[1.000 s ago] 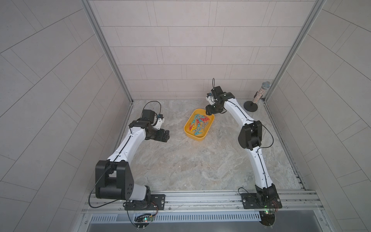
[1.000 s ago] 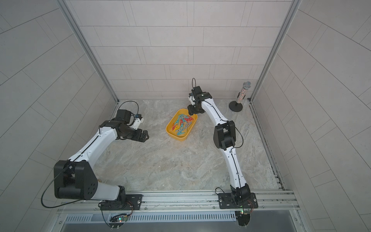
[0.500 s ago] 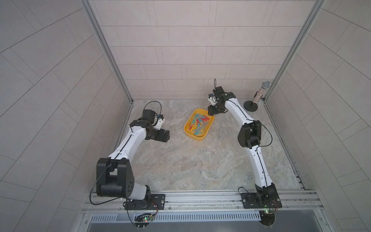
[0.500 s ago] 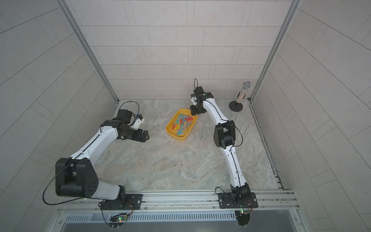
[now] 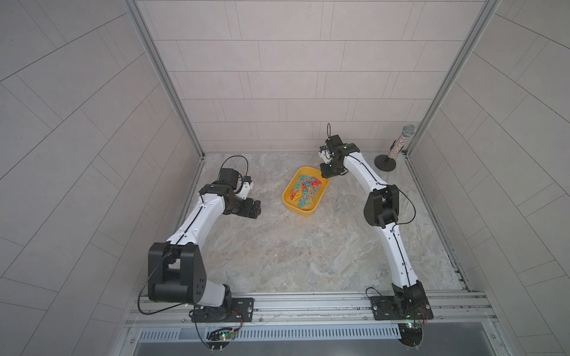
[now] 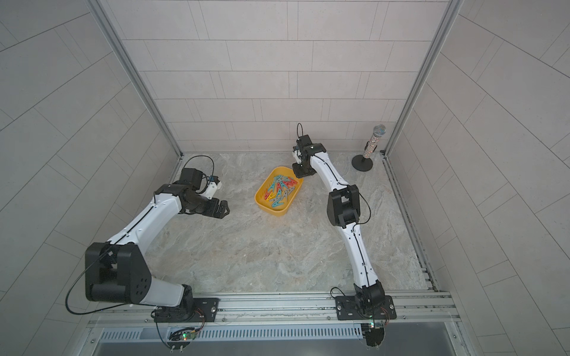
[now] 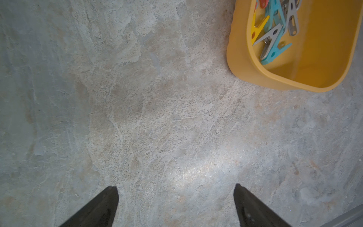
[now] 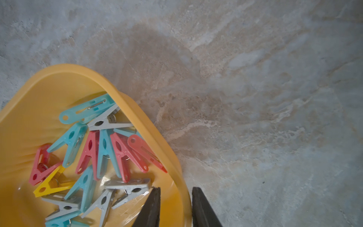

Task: Take the clothespins out of the storage box
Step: Move the storage box to the center of the board.

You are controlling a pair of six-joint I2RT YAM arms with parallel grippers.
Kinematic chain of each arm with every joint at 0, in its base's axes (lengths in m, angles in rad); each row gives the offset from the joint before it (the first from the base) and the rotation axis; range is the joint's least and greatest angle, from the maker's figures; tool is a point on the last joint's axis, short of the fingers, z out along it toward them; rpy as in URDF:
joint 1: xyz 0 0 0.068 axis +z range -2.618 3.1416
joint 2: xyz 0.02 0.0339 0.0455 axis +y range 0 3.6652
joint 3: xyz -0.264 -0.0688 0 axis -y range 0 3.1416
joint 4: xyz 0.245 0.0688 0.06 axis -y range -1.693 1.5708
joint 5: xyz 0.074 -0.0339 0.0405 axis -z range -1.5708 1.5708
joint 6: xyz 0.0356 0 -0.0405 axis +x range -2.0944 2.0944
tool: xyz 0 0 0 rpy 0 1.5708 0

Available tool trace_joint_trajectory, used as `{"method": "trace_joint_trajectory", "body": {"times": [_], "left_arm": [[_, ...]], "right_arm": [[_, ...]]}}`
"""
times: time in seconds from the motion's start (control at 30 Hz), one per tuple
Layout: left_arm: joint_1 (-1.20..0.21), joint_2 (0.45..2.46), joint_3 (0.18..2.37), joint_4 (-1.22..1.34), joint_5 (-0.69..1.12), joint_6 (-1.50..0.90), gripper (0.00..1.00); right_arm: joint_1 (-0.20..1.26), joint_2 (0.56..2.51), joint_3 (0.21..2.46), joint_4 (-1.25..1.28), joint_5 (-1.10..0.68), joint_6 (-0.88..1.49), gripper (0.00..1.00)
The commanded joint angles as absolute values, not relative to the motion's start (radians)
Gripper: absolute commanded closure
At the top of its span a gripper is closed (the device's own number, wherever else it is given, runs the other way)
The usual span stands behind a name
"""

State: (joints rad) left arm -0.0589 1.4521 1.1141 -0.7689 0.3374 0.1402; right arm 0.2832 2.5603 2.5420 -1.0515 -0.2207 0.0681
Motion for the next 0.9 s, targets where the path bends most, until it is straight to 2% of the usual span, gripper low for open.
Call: {"method": "trace_joint_trajectory", "body": {"times": [0.0, 0.27, 0.5, 0.87], "left_arm": [[-0.053, 1.449, 1.135, -0.789, 0.346, 0.156, 0.0], [-0.052, 1.448, 1.135, -0.789, 0.341, 0.157, 0.0], [-0.052, 1.449, 1.135, -0.788, 0.328, 0.155, 0.0], [-0.053, 1.468, 1.131, -0.783, 0.329, 0.157, 0.0]], "right_arm": [[0.291, 2.556, 2.53, -1.066, -0.196, 0.085, 0.78], [0.338, 2.418, 2.353, -1.038, -0.119, 0.122, 0.99], [0.376, 2.224, 2.059, -0.95, -0.072, 0.255, 1.0], [0.595, 1.792, 1.303, -0.57, 0.007, 0.715, 1.0]]}}
